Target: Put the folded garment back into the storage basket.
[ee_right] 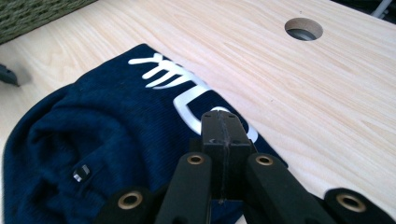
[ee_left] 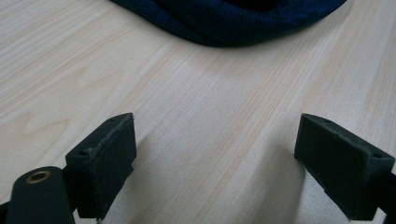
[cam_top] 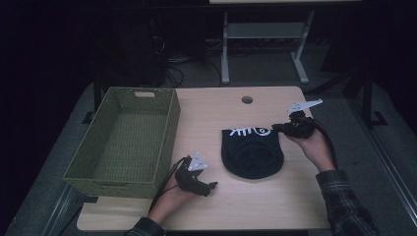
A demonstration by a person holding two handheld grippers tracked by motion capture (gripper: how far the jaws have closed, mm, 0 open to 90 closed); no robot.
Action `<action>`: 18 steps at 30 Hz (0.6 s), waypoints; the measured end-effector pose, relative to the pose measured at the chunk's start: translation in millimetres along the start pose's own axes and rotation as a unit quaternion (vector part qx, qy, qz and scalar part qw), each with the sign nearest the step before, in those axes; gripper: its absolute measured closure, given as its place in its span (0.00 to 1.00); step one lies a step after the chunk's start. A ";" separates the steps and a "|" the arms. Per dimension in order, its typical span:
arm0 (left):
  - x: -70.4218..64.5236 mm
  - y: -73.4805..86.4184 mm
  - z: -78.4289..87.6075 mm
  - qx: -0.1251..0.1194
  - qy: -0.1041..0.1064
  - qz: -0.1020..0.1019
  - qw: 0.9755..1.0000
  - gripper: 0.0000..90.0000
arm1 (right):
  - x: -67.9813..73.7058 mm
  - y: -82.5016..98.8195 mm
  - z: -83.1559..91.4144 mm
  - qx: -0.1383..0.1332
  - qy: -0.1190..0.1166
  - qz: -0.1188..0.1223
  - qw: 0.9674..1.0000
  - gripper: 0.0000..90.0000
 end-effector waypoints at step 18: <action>0.0 0.3 0.3 0.001 0.001 -0.001 1.000 0.13 | -45.0 -0.1 -49.7 0.024 0.036 -0.041 0.998 1.00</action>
Point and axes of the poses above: each handheld gripper's, and its own axes: z roughly backward along the jaws, y roughly out of its underside, x roughly to its left, the point moved 10 cm from there along -z, roughly forward along the jaws, and after that the axes turned 13 degrees about -z, right-handed, at the moved point
